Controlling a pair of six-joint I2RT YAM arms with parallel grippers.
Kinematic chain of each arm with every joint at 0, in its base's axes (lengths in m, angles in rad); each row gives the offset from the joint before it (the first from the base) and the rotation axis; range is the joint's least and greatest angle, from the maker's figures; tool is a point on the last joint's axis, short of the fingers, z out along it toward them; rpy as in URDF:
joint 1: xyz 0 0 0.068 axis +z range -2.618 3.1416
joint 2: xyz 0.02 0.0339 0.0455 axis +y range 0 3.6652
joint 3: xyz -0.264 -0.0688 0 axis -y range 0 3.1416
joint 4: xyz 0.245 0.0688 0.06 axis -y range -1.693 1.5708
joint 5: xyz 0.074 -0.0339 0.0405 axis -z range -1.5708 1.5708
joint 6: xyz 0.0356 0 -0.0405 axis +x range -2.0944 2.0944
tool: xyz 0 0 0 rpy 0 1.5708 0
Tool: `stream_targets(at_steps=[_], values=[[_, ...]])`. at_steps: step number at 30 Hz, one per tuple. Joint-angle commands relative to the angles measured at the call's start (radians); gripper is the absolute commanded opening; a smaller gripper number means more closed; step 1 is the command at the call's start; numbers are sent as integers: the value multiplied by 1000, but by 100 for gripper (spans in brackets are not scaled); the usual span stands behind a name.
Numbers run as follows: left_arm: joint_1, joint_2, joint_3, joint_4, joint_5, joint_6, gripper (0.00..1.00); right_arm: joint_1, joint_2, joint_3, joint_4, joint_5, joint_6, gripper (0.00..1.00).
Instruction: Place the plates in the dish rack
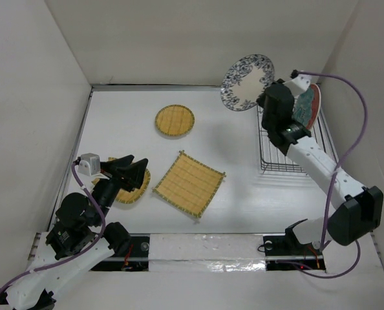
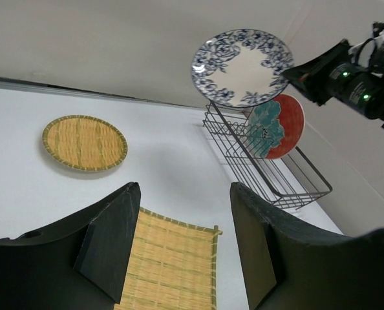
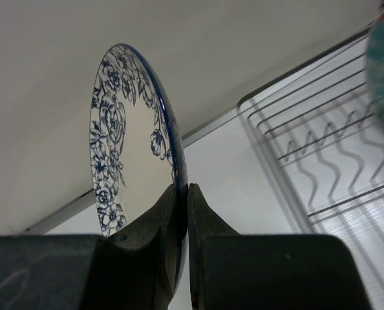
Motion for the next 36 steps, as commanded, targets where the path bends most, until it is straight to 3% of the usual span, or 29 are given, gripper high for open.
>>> stream_targets(at_steps=[1, 8, 16, 36], values=[[4, 1, 21, 62, 24, 10, 55, -111, -120, 67, 97, -29, -119, 0], [4, -20, 16, 74, 59, 9, 55, -294, -163, 101, 39, -56, -300, 0], [4, -25, 21, 74, 74, 5, 55, -386, -53, 208, 34, -70, -535, 0], [4, -25, 21, 77, 94, 4, 55, -348, 115, 265, 149, -6, -1121, 0]])
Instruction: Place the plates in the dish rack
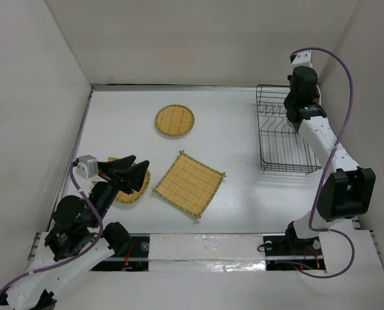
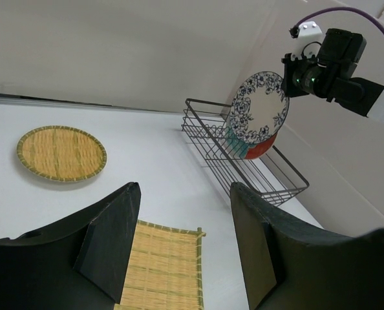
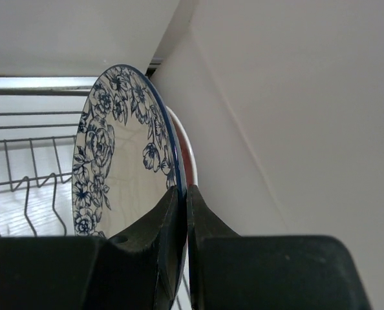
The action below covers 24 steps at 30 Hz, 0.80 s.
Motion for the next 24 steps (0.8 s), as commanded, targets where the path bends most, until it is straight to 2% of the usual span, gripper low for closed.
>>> stream_targets(at_steps=[1, 7, 24], values=[[4, -3, 21, 48, 18, 4, 55, 16, -29, 107, 246, 50, -161, 0], [4, -11, 19, 48, 16, 4, 55, 16, 6, 100, 301, 62, -317, 0], [4, 3, 21, 44, 6, 9, 55, -22, 90, 92, 343, 38, -382, 0]])
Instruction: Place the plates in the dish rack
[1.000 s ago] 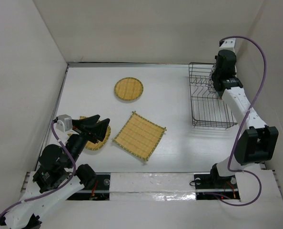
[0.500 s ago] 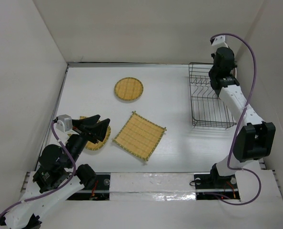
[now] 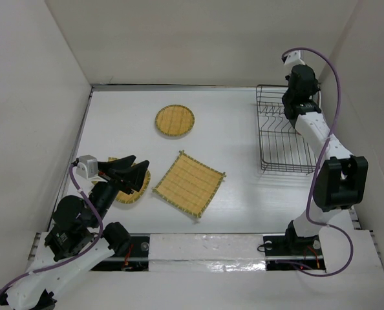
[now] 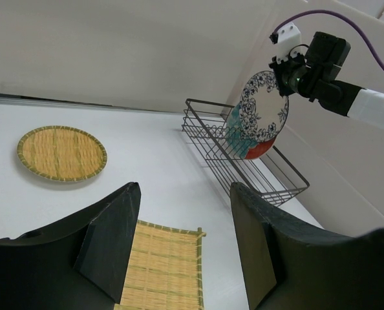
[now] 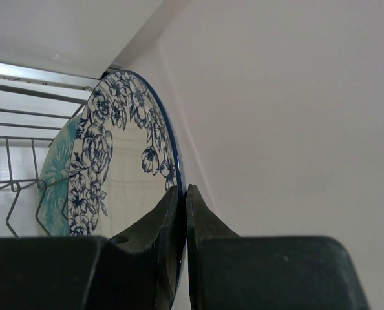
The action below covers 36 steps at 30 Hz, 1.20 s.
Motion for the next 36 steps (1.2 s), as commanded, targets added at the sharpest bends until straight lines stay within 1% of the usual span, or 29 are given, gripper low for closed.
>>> stream_targets(at_steps=[1, 9, 13, 20, 24, 29, 30, 32, 33, 36], values=[[4, 1, 21, 46, 8, 9, 55, -2, -11, 57, 186, 16, -46, 0], [4, -2, 16, 49, 5, 9, 55, -30, -16, -20, 182, -15, 4, 0], [4, 4, 21, 45, 8, 9, 55, -48, -14, -36, 140, -47, 93, 0], [4, 7, 18, 46, 2, 9, 55, -68, -26, -130, 149, -122, 233, 0], [4, 12, 21, 43, 2, 9, 55, -104, -19, -156, 137, -167, 305, 0], [4, 16, 18, 43, -4, 9, 55, -139, -26, -201, 169, -196, 392, 0], [4, 18, 21, 43, -3, 9, 55, -148, -25, -202, 162, -199, 408, 9], [4, 18, 19, 45, -4, 9, 55, -148, -28, -211, 171, -197, 429, 22], [4, 18, 16, 46, -7, 9, 55, -157, -29, -216, 182, -197, 438, 39], [4, 26, 21, 45, -1, 9, 55, -167, -45, -204, 176, -214, 489, 59]])
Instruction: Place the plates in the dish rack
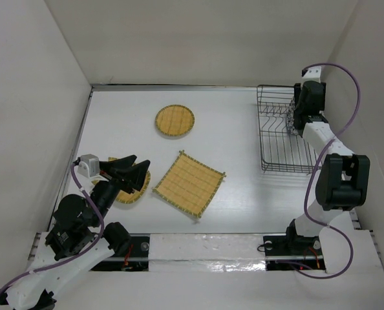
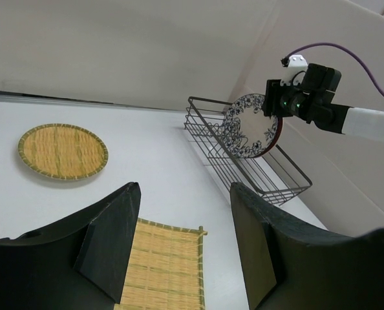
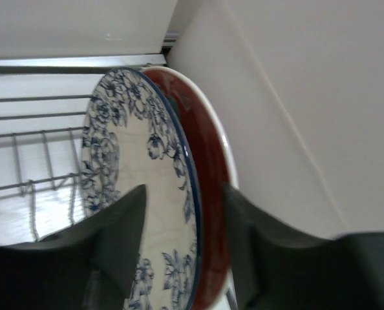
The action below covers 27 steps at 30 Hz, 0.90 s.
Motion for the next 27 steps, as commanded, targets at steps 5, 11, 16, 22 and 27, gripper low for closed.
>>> stream_targets(at_steps=[5, 11, 16, 22, 27], values=[[4, 23, 16, 42, -5, 10, 55, -4, -119, 24, 103, 2, 133, 67], [4, 30, 15, 39, -21, 12, 55, 112, -217, 12, 149, 44, 221, 72], [4, 41, 12, 37, -38, 18, 52, 309, -279, -31, 107, -45, 330, 45], [4, 52, 7, 40, -62, 32, 15, 548, -221, -109, 55, -267, 549, 0], [4, 66, 3, 51, -74, 45, 0, 672, -49, -126, 142, -269, 706, 3]])
